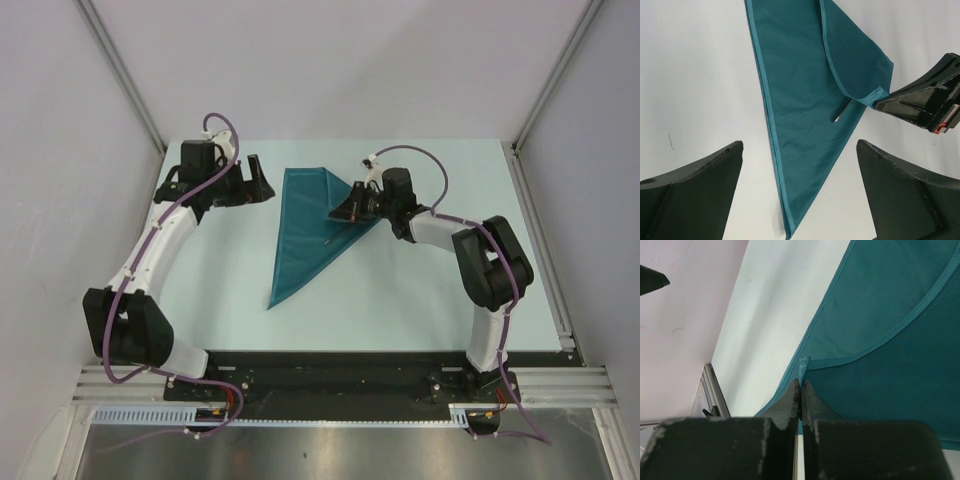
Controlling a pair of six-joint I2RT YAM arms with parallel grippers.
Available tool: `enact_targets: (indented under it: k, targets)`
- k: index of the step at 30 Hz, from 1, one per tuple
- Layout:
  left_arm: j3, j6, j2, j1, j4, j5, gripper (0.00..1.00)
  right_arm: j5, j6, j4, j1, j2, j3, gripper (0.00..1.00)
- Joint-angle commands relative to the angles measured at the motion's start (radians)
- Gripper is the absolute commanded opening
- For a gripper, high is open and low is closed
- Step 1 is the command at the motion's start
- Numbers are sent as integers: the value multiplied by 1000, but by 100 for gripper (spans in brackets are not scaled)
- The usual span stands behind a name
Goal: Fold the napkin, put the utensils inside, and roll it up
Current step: Fold the napkin
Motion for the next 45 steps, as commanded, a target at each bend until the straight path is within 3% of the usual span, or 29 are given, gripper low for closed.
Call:
enact_targets:
  k: [1, 3, 5, 6, 7, 10, 14, 22, 28, 45]
  targets:
    - [-4, -17, -42, 8, 18, 26, 100, 24, -37, -10, 19, -29, -12, 0]
    - [-4, -17, -40, 8, 18, 26, 100, 20, -51, -21, 29, -31, -21, 5]
    - [-1, -17, -39, 8, 15, 29, 100, 4, -69, -38, 39, -39, -19, 21]
    - [1, -17, -37, 8, 14, 29, 100, -6, -106, -65, 51, -43, -16, 32]
    - [1, -17, -37, 8, 12, 28, 100, -31, -131, -84, 58, -51, -13, 59]
    - [1, -14, -40, 8, 11, 14, 100, 5, -320, -209, 126, -109, 2, 68]
    - [4, -3, -47, 9, 2, -17, 100, 209, -549, -366, 273, -175, 1, 68]
    - [5, -2, -53, 28, 0, -17, 100, 683, -832, -279, 568, -171, -61, 67]
    - [4, -5, -54, 43, 5, -3, 100, 869, -971, -233, 726, -82, -76, 67]
    - [1, -14, -57, 60, 9, 22, 100, 980, -1143, -33, 859, 58, -105, 66]
